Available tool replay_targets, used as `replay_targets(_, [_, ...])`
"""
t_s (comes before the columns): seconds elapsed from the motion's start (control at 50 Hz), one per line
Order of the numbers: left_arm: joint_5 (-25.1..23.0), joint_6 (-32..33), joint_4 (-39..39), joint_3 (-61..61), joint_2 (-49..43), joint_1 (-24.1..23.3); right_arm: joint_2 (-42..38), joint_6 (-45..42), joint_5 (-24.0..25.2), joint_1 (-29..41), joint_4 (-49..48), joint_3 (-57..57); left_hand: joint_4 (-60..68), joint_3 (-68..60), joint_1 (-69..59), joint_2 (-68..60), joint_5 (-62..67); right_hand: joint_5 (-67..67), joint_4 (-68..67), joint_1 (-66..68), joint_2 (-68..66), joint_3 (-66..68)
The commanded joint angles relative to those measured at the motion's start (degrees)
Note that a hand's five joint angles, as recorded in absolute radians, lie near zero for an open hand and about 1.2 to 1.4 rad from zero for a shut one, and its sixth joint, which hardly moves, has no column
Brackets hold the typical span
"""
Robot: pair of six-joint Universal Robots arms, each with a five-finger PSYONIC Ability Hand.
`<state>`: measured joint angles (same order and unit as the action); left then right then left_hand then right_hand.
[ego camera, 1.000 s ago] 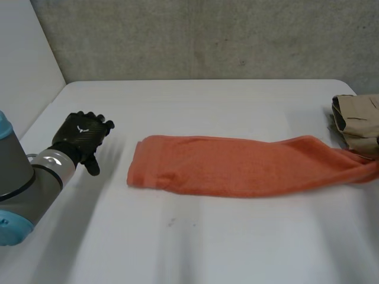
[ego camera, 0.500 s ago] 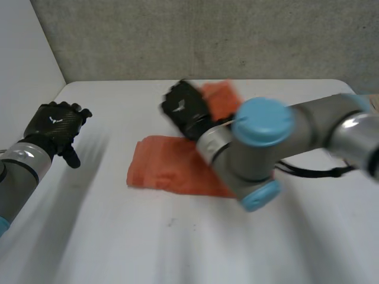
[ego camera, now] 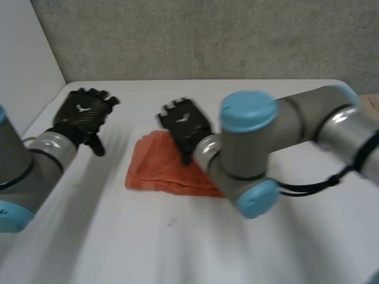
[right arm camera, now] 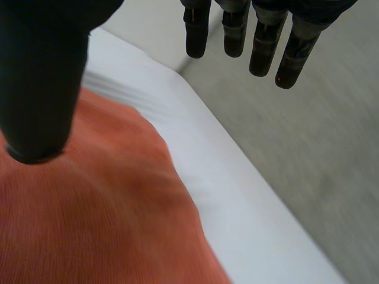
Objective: Fold the laundry.
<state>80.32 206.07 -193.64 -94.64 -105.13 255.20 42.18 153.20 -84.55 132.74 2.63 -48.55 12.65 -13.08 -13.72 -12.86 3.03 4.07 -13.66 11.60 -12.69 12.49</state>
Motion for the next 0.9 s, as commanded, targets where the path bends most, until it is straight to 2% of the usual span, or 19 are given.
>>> replay_targets(0.02, [0.45, -4.1, -0.16, 7.27, -8.42, -7.35, 11.52, 11.59, -1.93, -7.75, 0.53, -18.05, -0.76, 1.19, 1.82, 0.96, -1.13, -4.07, 3.66, -1.6, 2.69, -2.49])
replay_targets(0.1, [0.89, -3.48, -0.16, 12.18, -14.57, -9.72, 12.4, 12.12, -1.75, -11.79, -0.08, -25.7, 0.08, 0.35, 0.98, 0.12, -0.29, -4.07, 3.66, -1.6, 2.69, -2.49])
replay_targets(0.18, [1.94, -3.4, -0.07, 16.58, -19.4, -10.43, 12.84, 12.91, -1.75, -14.08, -1.93, -30.8, 1.09, -0.66, -0.03, -0.89, 0.72, 2.72, -3.14, 5.19, -4.1, 4.3])
replay_targets(0.26, [5.54, -3.22, -0.07, 20.54, -23.71, -10.25, 12.93, 13.0, -1.84, -15.49, -5.7, -34.93, 1.43, -1.0, -0.36, -1.22, 1.06, 13.32, -13.74, 15.79, -14.7, 14.9])
replay_targets(0.34, [8.62, -1.73, 0.37, 22.39, -26.18, -10.25, 13.02, 13.0, -1.84, -16.19, -8.87, -37.75, 1.77, -1.34, -0.7, -1.56, 1.39, 14.51, -14.93, 16.99, -15.89, 16.1])
replay_targets(0.48, [12.22, 9.78, 0.37, 20.37, -27.24, -10.43, 12.84, 13.08, -1.75, -16.54, -10.28, -38.46, 0.93, -0.5, 0.14, -0.72, 0.55, 20.05, -20.47, 22.52, -21.43, 21.64])
replay_targets(0.56, [15.03, 12.6, 0.46, 18.09, -26.53, -10.87, 11.88, 13.0, -1.84, -16.81, -12.91, -38.54, 0.42, 0.01, 0.65, -0.22, 0.05, 39.34, -39.76, 41.81, -40.72, 40.92])
replay_targets(0.58, [15.3, 12.51, 0.55, 17.74, -26.53, -10.96, 11.79, 13.0, -1.84, -17.16, -14.05, -38.89, 0.42, 0.01, 0.65, -0.22, 0.05, 57.73, -58.14, 60.2, -59.11, 59.31])
replay_targets(0.6, [15.56, 11.99, 0.63, 16.95, -26.27, -11.39, 11.87, 12.91, -2.02, -17.33, -14.49, -39.07, 0.42, 0.01, 0.65, -0.22, 0.05, 65.84, -66.26, 68.32, -67.22, 67.43])
replay_targets(0.66, [15.66, 10.94, 1.07, 15.72, -24.96, -12.27, 12.66, 12.47, -2.37, -18.38, -15.2, -40.56, 0.42, 0.01, 0.65, -0.22, 0.05, 65.93, -66.34, 68.4, -67.31, 67.51])
replay_targets(0.72, [15.39, 7.86, 2.3, 13.26, -19.34, -12.89, 13.63, 12.12, -2.02, -19.62, -15.12, -41.53, 0.25, 0.18, 0.81, -0.05, -0.12, 65.93, -66.34, 68.4, -67.31, 67.51])
replay_targets(0.8, [15.13, 2.5, 3.18, 10.09, -12.92, -12.71, 18.81, 11.33, -1.14, -21.9, -14.24, -44.34, -0.59, 1.02, 1.65, 0.79, -0.96, 65.93, -66.34, 68.4, -67.31, 67.51])
replay_targets(0.88, [14.51, -1.81, 3.97, 7.54, -6.51, -12.54, 23.29, 5.98, 0.7, -25.85, -13.62, -48.12, -0.59, 1.02, 1.65, 0.79, -0.96, 65.93, -66.34, 68.4, -67.31, 67.51])
replay_targets(0.9, [14.25, -2.33, 4.32, 7.02, -5.36, -12.54, 24.26, 2.22, 1.58, -27.25, -13.36, -49.26, -0.59, 1.02, 1.65, 0.79, -0.96, 65.93, -66.34, 68.4, -67.31, 67.51])
